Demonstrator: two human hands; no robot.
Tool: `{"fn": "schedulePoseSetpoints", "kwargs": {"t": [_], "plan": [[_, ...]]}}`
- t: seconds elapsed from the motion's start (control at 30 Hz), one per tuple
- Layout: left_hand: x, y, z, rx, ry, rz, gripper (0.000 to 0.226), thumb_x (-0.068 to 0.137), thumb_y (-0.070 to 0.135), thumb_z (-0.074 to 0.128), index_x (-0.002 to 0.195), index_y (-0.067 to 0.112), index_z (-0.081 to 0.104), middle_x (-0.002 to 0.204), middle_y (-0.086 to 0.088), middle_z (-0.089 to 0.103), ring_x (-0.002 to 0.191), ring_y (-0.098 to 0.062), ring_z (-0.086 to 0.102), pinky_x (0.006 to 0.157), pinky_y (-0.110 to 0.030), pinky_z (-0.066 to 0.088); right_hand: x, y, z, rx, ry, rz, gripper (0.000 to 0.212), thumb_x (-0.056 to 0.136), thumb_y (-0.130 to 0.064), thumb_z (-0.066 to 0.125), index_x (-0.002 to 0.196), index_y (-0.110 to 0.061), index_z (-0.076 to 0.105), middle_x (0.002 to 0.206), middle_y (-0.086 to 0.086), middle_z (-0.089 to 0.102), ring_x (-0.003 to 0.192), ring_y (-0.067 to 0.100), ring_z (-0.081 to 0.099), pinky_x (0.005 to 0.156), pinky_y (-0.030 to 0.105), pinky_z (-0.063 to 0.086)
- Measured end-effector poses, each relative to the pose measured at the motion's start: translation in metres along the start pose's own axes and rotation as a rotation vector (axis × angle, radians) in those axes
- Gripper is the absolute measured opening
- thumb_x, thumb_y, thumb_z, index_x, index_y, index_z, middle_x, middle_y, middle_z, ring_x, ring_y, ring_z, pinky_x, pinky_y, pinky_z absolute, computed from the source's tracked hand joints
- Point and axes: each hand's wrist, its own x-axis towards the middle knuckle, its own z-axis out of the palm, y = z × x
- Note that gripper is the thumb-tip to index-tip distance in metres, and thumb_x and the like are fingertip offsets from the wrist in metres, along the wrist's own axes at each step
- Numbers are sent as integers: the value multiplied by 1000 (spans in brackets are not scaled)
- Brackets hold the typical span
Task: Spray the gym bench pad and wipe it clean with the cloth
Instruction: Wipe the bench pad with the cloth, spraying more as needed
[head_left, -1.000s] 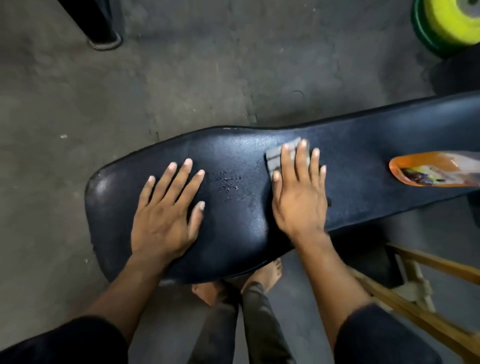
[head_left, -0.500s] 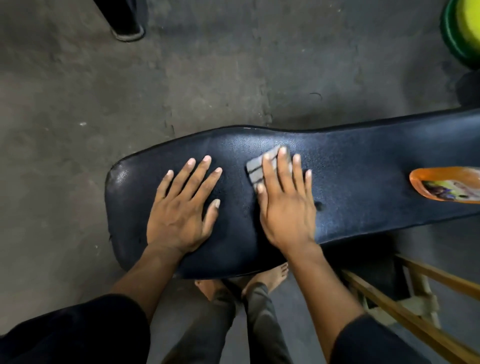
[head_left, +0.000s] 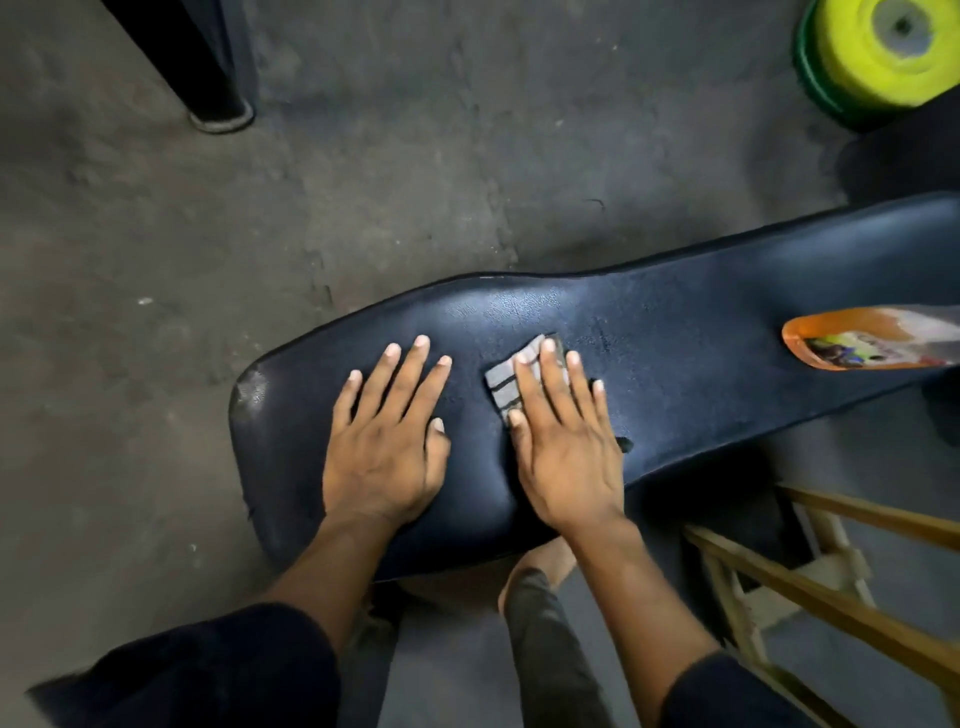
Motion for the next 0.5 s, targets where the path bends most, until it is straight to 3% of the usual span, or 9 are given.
{"fn": "schedulePoseSetpoints", "kwargs": {"t": [0.2,0.33,0.5], "plan": [[0,-5,4,-25,7,17,74,99,38,45,170,32,28,182,7,16,168,-19,15,135,-52,16,74,-46,-8,26,83,168,61,114,-41,26,172,-26,15,181,1,5,167,35,2,134,56,9],[-3,-8,2,-46,-4,49,74,96,34,44,169,30,32,182,6,15,169,-20,13,135,-53,16,18,-64,13,27,90,29,60,115,-42,27,172,-28,13,181,-2,2,167,32,0,135,54,9],[-2,-6,-2,-59,-9,29,76,95,34,43,170,31,30,182,8,14,168,-18,14,135,-52,16,-57,-33,26,-7,45,147,62,113,-44,26,172,-30,13,181,-2,0,168,29,3,134,54,15]]}}
